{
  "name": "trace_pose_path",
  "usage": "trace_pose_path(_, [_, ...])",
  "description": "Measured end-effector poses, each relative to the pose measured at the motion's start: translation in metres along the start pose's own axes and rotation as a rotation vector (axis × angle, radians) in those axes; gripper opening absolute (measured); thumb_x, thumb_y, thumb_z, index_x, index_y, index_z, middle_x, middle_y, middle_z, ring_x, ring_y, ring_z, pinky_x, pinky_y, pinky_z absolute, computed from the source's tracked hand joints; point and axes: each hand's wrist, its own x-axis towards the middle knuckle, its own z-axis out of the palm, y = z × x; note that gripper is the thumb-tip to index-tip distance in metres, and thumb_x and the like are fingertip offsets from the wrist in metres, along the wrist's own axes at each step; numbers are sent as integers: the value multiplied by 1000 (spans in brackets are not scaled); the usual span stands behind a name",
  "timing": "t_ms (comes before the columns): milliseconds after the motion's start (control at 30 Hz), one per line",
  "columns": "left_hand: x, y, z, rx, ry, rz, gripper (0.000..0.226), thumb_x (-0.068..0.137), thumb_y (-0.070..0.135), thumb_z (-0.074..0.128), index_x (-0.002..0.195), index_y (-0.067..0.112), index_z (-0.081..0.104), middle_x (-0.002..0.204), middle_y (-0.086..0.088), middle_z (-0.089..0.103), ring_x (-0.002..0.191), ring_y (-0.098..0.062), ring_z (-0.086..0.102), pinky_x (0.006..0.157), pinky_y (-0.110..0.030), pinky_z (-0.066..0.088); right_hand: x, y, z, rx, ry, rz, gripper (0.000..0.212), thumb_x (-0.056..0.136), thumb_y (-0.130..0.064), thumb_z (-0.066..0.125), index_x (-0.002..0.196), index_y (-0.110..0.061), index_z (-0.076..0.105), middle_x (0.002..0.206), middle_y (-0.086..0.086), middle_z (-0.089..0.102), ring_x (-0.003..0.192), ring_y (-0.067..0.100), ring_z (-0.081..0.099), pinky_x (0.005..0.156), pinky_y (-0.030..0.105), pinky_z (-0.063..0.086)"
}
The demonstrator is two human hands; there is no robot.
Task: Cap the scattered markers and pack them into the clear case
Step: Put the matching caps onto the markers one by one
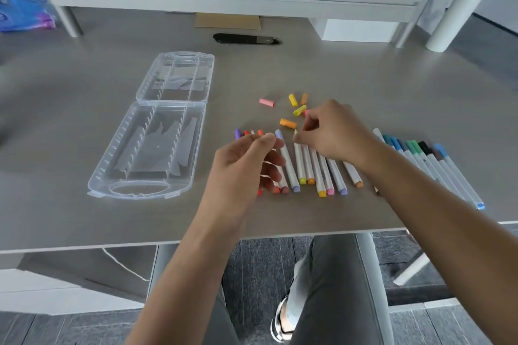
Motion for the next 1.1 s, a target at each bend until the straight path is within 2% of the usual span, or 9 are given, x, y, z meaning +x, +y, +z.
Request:
trace_pose_path(167, [-1, -1, 1, -9, -5, 1, 25, 101, 13, 54, 88, 1, 72, 73, -12, 63, 58, -23, 52, 45, -26, 40, -3, -12, 4, -128, 2, 43, 33, 84, -51, 76, 73, -20, 72, 72, -1, 68, 72, 19, 66, 58, 28, 41])
trace_pose_path(333, [-2, -5, -8, 67, 21, 51, 18, 100, 12, 59, 95, 0, 72, 74, -9, 65, 62, -23, 53, 52, -30, 41, 2, -21, 6, -137, -17, 58, 49, 83, -58, 73, 65, -17, 52, 61, -1, 49, 61, 20, 51, 56, 29, 33])
trace_pose_path(533, [9, -2, -2, 238, 71, 146, 5, 93, 13, 70, 96, 10, 72, 72, -4, 68, 61, -17, 62, 63, -38, 55, 7, -15, -13, 441, -57, 106, 34, 86, -31, 76, 63, -7, 73, 56, 7, 46, 52, 19, 40, 54, 30, 32])
trace_pose_path(667, [29, 0, 15, 249, 49, 51, 18, 95, 17, 68, 112, 12, 68, 86, -14, 74, 74, -25, 75, 82, -44, 62, 17, -10, -18, 634, -137, 154, 41, 88, -31, 74, 96, 9, 73, 61, 6, 49, 46, 16, 35, 43, 24, 28])
trace_pose_path(733, [38, 3, 23, 102, 15, -52, 21, 97, 7, 62, 118, 5, 64, 96, -26, 72, 83, -34, 76, 84, -42, 63, 23, -8, -17, 646, -144, 155, 41, 89, -32, 74, 99, 7, 74, 60, 3, 49, 43, 12, 35, 41, 22, 29])
trace_pose_path(867, [49, 8, 28, -144, -24, -162, 16, 97, -6, 55, 110, -2, 64, 93, -26, 71, 85, -40, 75, 76, -35, 63, 34, 0, -14, 631, -113, 135, 31, 93, -38, 73, 86, -8, 80, 59, -2, 55, 45, 9, 44, 48, 22, 38])
trace_pose_path(933, [53, 11, 28, -226, -14, -200, 14, 97, -8, 53, 104, -4, 64, 91, -24, 70, 81, -37, 75, 71, -32, 63, 44, 11, -15, 569, -13, 112, 26, 97, -31, 69, 83, -12, 80, 60, -5, 61, 49, 8, 50, 53, 21, 42])
trace_pose_path(1033, [56, 14, 26, -304, -15, -238, 16, 97, -10, 52, 105, -4, 64, 94, -23, 71, 81, -34, 75, 69, -31, 63, 61, 32, -13, 278, 182, 57, 11, 94, -26, 71, 89, -21, 79, 74, -5, 71, 73, 15, 66, 71, 29, 52])
trace_pose_path(1100, [58, 16, 24, -328, -19, -250, 18, 97, -10, 51, 109, -4, 63, 97, -22, 71, 82, -33, 75, 71, -32, 63, 68, 42, -9, 152, 213, 62, 6, 91, -26, 73, 89, -25, 79, 83, -5, 74, 85, 19, 68, 82, 36, 57])
